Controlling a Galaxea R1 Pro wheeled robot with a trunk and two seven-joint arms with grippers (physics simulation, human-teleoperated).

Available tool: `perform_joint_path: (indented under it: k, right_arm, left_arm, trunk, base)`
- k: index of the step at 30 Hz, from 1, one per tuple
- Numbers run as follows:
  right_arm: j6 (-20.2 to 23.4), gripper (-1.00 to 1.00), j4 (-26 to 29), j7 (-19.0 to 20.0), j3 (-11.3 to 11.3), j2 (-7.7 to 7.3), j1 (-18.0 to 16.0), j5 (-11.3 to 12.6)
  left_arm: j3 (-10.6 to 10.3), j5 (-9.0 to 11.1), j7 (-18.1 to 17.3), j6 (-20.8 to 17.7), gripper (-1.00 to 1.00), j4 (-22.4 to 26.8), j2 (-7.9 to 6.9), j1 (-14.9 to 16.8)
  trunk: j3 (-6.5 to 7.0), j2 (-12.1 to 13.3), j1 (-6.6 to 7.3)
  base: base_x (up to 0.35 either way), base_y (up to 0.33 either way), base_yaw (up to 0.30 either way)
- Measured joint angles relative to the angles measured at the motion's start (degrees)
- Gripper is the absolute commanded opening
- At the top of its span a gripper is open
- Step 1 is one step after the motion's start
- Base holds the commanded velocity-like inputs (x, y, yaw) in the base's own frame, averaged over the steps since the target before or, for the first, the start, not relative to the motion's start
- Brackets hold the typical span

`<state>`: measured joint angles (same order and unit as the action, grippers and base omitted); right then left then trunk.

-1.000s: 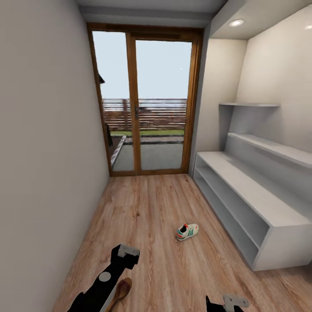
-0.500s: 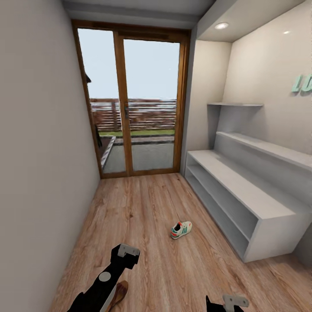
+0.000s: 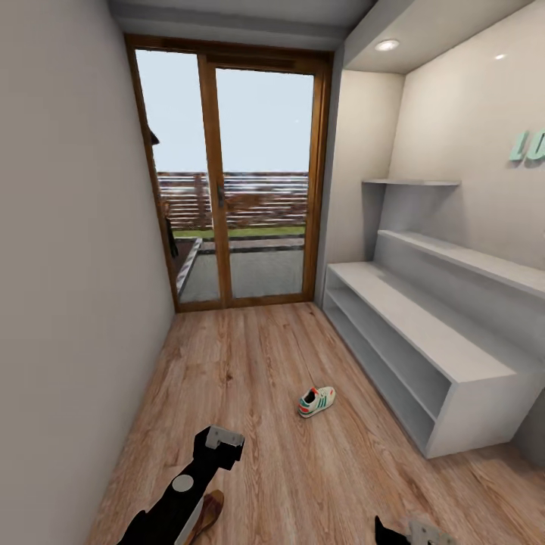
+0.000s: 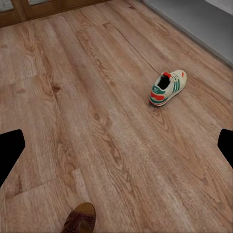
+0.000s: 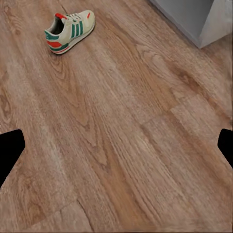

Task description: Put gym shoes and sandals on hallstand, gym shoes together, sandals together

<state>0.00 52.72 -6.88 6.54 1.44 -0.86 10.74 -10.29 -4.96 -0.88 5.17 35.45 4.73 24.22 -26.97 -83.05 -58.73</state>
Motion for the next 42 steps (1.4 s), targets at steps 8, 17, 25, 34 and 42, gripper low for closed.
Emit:
perform_joint_path:
  k: [8,17,25,34,42]
  right_arm:
    - [0.0,1.0,0.0,0.0,0.8,0.0,0.0,2.6]
    - [0.1,1.0,0.1,0.0,0.9,0.01,0.0,2.7]
    - [0.3,1.0,0.3,0.0,0.8,0.02,0.0,2.4]
    - [0.5,1.0,0.2,0.0,0.8,0.02,0.0,2.4]
    - [0.6,1.0,0.1,0.0,0.8,0.02,0.0,2.3]
  left_arm:
    - [0.0,0.0,0.0,0.0,1.0,0.0,0.01,0.0]
    - [0.1,0.0,0.1,0.0,1.0,0.0,0.01,0.0]
    - [0.1,0.0,0.1,0.0,1.0,0.0,0.0,0.0]
    - [0.0,0.0,0.1,0.0,1.0,0.0,0.0,0.0]
    - [0.0,0.0,0.1,0.0,1.0,0.0,0.0,0.0]
  trunk:
    - [0.0,0.0,0.0]
    - [0.0,0.0,0.02]
    - [0.0,0.0,0.01]
    - [0.0,0.0,0.0]
    - [0.0,0.0,0.0]
  base:
    - [0.0,0.116,0.0]
    - [0.098,0.272,0.0]
    - [0.104,0.126,0.0]
    - [0.009,0.011,-0.019]
    - [0.0,0.0,-0.262]
